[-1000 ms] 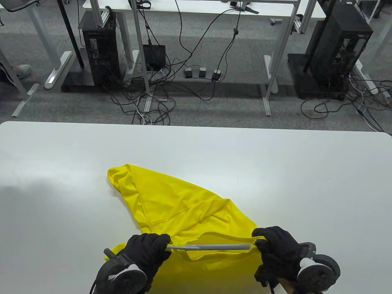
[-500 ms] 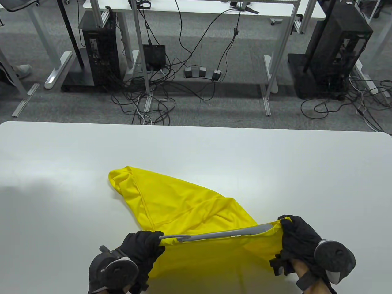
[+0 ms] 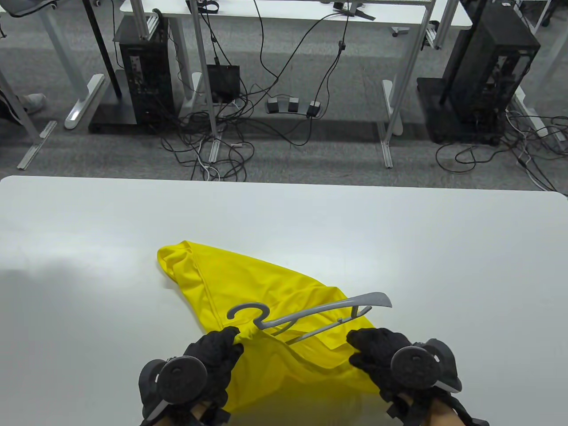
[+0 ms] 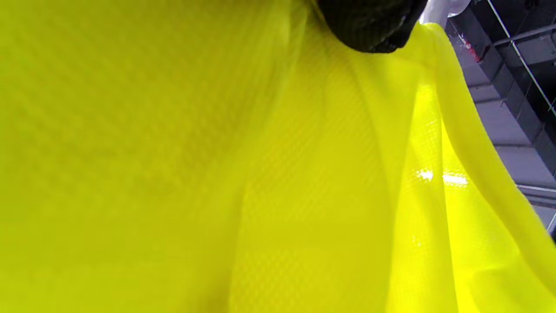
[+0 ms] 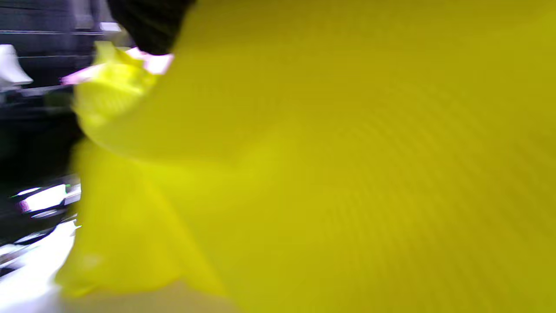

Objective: Remove t-shirt from gray hanger

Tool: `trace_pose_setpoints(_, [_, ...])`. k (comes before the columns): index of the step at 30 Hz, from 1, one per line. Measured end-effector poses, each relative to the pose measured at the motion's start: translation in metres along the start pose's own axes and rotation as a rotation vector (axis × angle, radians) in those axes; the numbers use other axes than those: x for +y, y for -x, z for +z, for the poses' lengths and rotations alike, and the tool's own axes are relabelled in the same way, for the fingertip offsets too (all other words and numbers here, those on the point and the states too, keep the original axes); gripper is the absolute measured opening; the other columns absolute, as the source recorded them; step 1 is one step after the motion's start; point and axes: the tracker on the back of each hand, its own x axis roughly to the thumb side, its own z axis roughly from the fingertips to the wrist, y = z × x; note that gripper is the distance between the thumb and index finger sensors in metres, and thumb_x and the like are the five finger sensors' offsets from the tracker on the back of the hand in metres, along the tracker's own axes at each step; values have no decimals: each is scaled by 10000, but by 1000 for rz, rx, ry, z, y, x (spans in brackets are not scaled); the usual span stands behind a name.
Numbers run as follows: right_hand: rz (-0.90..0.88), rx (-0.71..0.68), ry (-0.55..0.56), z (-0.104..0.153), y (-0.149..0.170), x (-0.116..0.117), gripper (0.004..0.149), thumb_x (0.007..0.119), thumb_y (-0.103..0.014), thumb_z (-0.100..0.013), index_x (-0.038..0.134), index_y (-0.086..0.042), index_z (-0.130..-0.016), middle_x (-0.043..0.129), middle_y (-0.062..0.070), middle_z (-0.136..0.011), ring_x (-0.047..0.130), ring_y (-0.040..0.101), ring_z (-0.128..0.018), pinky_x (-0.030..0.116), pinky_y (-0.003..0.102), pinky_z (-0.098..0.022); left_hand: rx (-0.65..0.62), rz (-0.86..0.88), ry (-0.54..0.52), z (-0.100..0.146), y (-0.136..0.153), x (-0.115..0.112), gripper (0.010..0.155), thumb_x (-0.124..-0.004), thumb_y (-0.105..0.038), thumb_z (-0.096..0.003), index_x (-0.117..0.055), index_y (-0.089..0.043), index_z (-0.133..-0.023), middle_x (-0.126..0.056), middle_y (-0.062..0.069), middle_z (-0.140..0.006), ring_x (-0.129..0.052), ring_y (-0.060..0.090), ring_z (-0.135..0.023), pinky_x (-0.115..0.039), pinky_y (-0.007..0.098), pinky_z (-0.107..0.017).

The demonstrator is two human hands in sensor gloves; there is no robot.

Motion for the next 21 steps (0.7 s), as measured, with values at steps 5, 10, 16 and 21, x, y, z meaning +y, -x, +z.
trace_pose_setpoints(5, [104,-117,341,13,-25,-20,683,744,-437,-427,519,-232,-1039,671,127,-1001,676,401,-891,549,604,-611,-83,-157,-2,2,-1,0,511,-699,-366,-498,-700,-131,-953,-857,154,-763,-962,280,-505,-786,552,-481])
trace_pose_setpoints(10, [246,160,141,11,-5,-21,835,729,-505,-431,231,-344,-1082,352,98,-1167,377,508,-1026,340,665,-689,-269,-279,-33,5,-20,-4,513,-690,-370,-496,-696,-156,-962,-854,139,-779,-962,277,-526,-782,547,-506])
trace_pose_setpoints(16, [140,284,-75,3,21,-2,680,696,-380,-456,444,-254,-1075,680,174,-1047,851,471,-776,697,637,-474,-385,-400,-103,9,-39,-6,517,-699,-364,-501,-691,-163,-978,-848,137,-802,-963,288,-559,-769,554,-528])
trace_pose_setpoints(21, [120,234,82,4,19,-9,530,667,-355,-433,656,-222,-945,853,133,-775,880,393,-652,659,695,-498,-368,-407,-107,9,-35,-1,546,-704,-363,-499,-702,-147,-1001,-852,156,-868,-979,337,-653,-752,579,-566])
